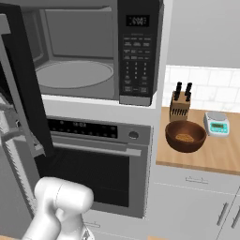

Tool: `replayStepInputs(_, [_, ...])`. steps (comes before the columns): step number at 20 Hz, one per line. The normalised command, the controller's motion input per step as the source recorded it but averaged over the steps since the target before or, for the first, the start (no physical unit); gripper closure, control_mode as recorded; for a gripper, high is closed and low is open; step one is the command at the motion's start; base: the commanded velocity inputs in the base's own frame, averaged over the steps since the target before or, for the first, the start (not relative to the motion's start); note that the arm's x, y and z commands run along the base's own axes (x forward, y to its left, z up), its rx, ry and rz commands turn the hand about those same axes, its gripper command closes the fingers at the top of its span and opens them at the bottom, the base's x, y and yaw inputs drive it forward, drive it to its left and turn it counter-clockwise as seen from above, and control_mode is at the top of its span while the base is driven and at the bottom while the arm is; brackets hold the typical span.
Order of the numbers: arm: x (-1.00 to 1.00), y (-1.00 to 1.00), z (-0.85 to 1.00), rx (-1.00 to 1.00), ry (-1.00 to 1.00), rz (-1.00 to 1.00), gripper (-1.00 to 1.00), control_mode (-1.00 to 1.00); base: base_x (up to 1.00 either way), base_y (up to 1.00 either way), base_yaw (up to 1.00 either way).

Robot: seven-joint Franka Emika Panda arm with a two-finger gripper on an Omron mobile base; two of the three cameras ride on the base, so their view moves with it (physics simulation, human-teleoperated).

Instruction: Open the microwave, place the bowl with waffle inside the microwave, then close the microwave door and turn it on.

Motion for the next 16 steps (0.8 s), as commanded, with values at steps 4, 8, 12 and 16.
replayStepInputs(4, [-0.23, 0.24, 0.11, -0.05, -0.18, 0.0, -1.0, -1.0, 0.0, 0.0, 0.0])
replayStepInputs(8, [-0.48, 0.01, 0.37, -0.03, -0.07, 0.1, -1.0, -1.0, 0.0, 0.0, 0.0])
replayStepInputs(12, [-0.15, -0.64, 0.09, 0.09, -0.01, 0.51, -1.0, -1.0, 0.0, 0.0, 0.0])
replayStepInputs(16, [-0.06, -0.94, 0.0, 0.3, 0.0, 0.46, -1.0, -1.0, 0.0, 0.0, 0.0])
